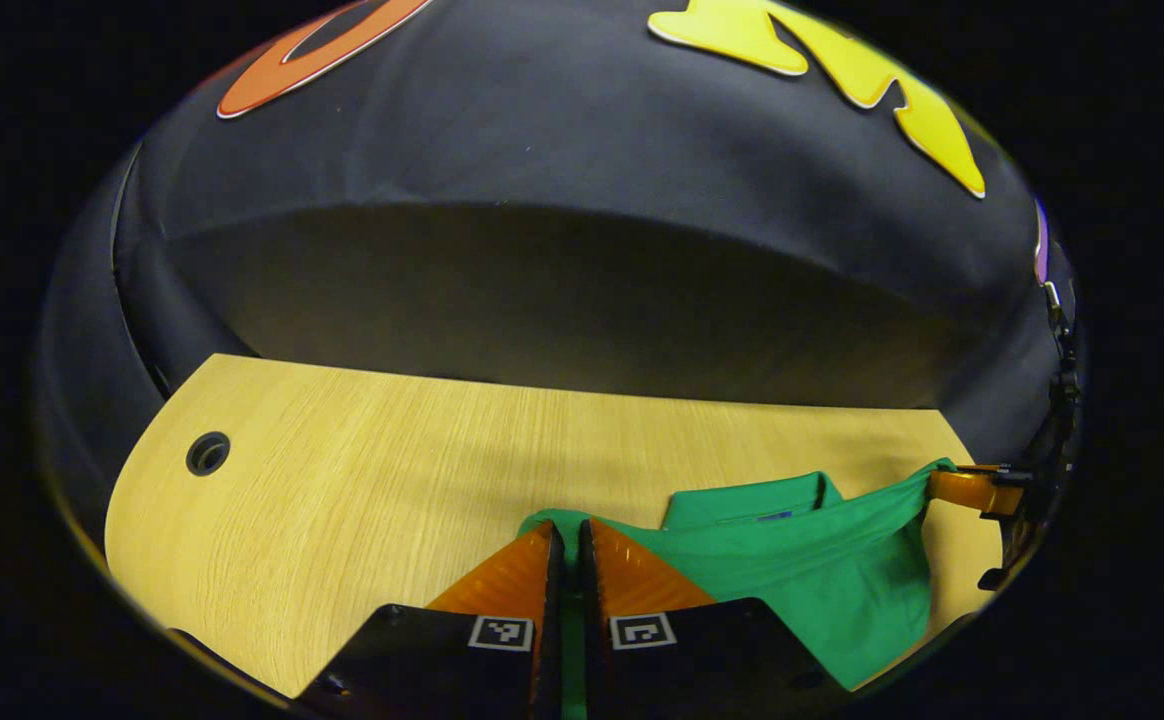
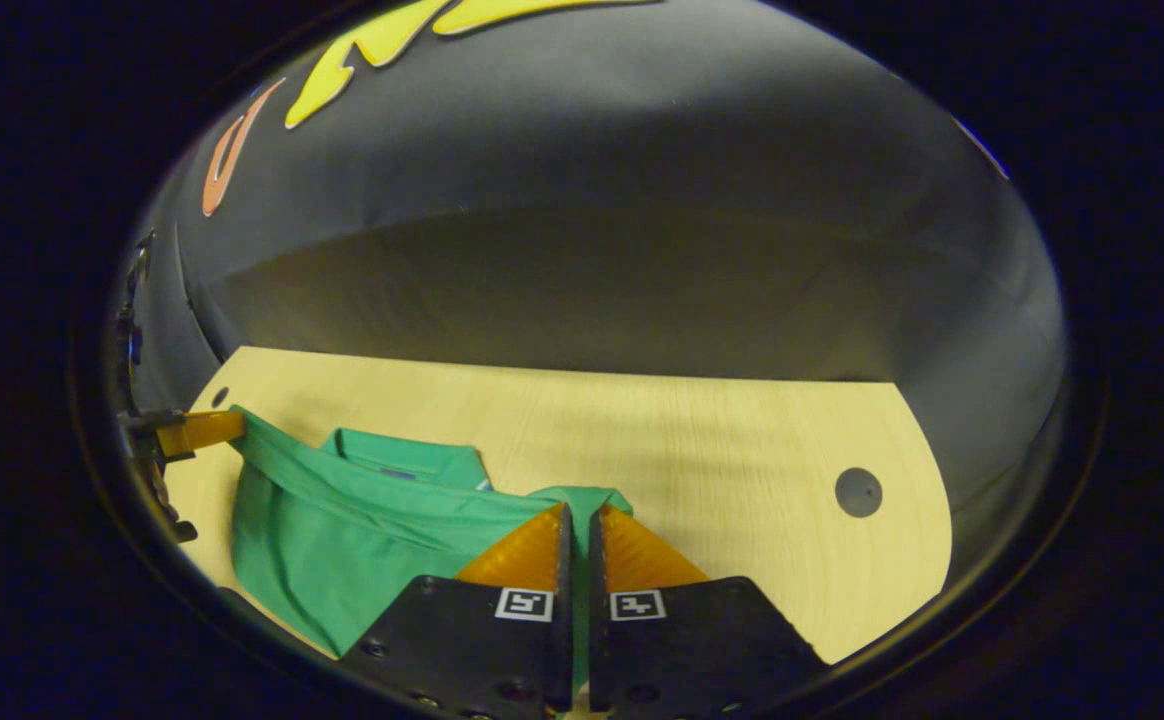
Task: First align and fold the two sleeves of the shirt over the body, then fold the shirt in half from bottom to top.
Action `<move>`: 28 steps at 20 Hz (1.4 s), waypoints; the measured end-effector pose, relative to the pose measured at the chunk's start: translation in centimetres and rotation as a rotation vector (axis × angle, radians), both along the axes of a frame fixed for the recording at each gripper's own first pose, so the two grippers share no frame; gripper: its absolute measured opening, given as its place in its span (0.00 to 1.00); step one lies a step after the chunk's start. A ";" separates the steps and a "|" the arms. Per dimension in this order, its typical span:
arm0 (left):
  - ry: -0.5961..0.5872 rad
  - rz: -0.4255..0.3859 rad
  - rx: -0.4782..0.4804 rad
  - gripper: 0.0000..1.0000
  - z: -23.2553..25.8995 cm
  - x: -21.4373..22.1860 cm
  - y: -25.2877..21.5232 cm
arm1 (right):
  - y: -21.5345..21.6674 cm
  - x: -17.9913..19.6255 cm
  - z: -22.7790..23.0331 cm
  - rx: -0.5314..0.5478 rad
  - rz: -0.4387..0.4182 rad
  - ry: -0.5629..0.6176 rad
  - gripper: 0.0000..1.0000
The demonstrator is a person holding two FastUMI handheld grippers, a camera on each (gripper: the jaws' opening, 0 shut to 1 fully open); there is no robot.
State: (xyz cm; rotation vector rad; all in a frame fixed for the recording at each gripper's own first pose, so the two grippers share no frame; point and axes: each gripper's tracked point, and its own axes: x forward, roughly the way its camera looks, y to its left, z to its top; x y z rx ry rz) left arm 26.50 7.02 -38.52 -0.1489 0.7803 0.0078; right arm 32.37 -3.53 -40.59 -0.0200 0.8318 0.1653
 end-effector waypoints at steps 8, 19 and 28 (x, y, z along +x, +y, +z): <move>-0.059 0.097 0.054 0.85 3.5 -1.3 1.8 | -0.9 -3.7 0.7 0.009 -0.065 -0.004 0.89; -0.413 0.073 0.109 1.00 24.7 -6.8 -4.4 | 0.0 -9.8 23.4 0.049 -0.084 -0.431 0.95; -0.615 0.051 0.108 1.00 37.1 -20.3 -5.4 | 2.2 -25.9 37.6 0.044 -0.110 -0.667 0.95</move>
